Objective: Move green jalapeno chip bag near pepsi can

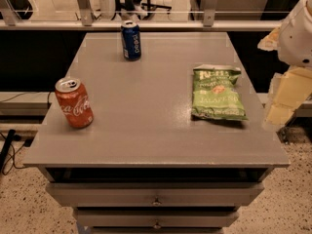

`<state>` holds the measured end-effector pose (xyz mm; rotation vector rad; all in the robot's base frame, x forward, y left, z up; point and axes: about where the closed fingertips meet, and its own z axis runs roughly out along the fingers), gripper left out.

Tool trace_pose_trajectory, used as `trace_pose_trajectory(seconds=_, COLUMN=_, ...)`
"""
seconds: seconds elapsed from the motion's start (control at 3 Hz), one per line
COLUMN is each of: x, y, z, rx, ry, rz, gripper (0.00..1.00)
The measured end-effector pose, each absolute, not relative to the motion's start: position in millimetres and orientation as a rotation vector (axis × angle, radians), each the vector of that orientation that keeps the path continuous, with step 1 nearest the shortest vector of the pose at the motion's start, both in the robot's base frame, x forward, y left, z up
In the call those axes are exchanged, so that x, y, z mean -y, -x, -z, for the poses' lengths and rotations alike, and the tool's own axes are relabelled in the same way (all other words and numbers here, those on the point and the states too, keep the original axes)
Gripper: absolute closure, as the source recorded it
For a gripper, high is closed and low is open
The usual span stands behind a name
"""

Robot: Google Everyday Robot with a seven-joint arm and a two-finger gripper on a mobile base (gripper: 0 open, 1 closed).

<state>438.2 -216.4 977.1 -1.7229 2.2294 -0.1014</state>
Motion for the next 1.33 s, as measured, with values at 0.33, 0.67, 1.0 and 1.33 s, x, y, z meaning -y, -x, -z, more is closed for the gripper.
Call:
trace_pose_trajectory(seconds=0.33, x=216.4, y=-438.3, z=-977.1, rx=-2.229, ry=1.723, rz=0.101, gripper=0.00)
trace_pose_trajectory(seconds=0.67, x=234.3, y=-458.6, z=-961.9, rx=-2.272, ry=1.615, rz=0.065, gripper=0.00)
trace_pose_trajectory(seconds=1.0, x=254.1, y=-493.0, z=-939.3, rx=-2.329, ry=1.440, rz=-0.031, gripper=0.00)
trace_pose_trajectory(seconds=1.33, x=260.2, y=-522.7, z=-907.6, rx=-2.394, ry=1.248, rz=-0.187, gripper=0.00)
